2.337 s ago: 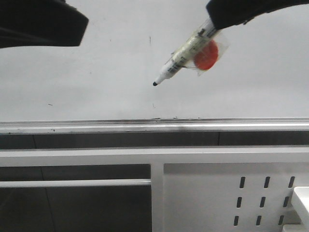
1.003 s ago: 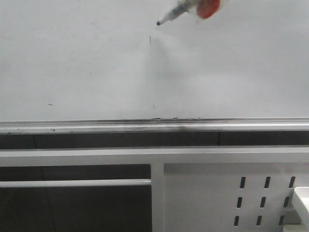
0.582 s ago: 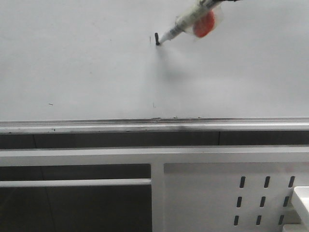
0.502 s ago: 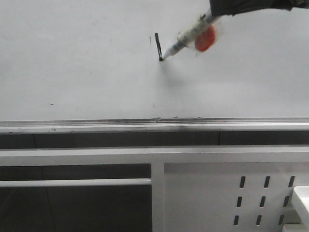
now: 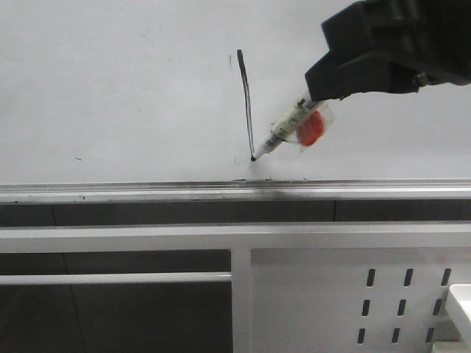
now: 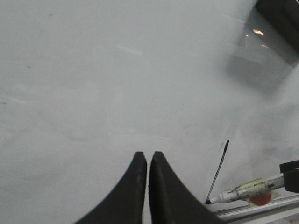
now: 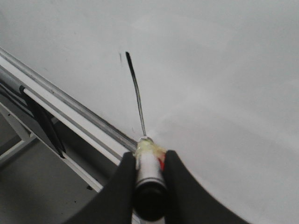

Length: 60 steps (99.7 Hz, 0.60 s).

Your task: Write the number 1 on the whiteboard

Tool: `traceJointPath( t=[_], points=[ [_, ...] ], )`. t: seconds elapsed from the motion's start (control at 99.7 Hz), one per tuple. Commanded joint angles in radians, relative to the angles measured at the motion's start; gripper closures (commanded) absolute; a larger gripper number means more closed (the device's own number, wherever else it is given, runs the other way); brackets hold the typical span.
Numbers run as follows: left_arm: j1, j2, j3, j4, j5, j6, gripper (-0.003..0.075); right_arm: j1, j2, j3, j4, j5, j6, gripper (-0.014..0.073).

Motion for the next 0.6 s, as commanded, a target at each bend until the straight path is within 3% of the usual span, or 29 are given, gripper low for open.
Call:
traceJointPath(
  t=[0.0, 0.13, 0.321, 0.411, 0.512, 0.592],
  points=[
    [0.001, -0.007, -0.025, 0.094, -0.081, -0.009, 0.074, 0.062, -0.067, -0.037, -0.012, -0.024, -0.007, 0.0665],
    [0.001, -0.003, -0.037, 0.397, -0.037, -0.009, 0.074, 0.178, -0.089, -0.076, -0.069, 0.168, -0.007, 0.0664],
    [0.001, 0.058, -0.082, 0.673, 0.098, -0.101, 0.072, 0.206, -0.053, -0.194, -0.093, 0.372, -0.007, 0.0664],
    [0.001, 0.095, -0.111, 0.811, 0.09, -0.11, 0.0605, 0.206, -0.037, -0.256, -0.096, 0.449, -0.012, 0.0664],
    [0.001, 0.143, -0.141, 0.823, 0.109, -0.133, 0.0419, 0.206, -0.021, -0.308, -0.096, 0.495, -0.052, 0.0664],
    [0.001, 0.184, -0.16, 0.834, 0.114, -0.133, 0.0349, 0.206, -0.003, -0.344, -0.089, 0.529, -0.055, 0.0664]
  ],
)
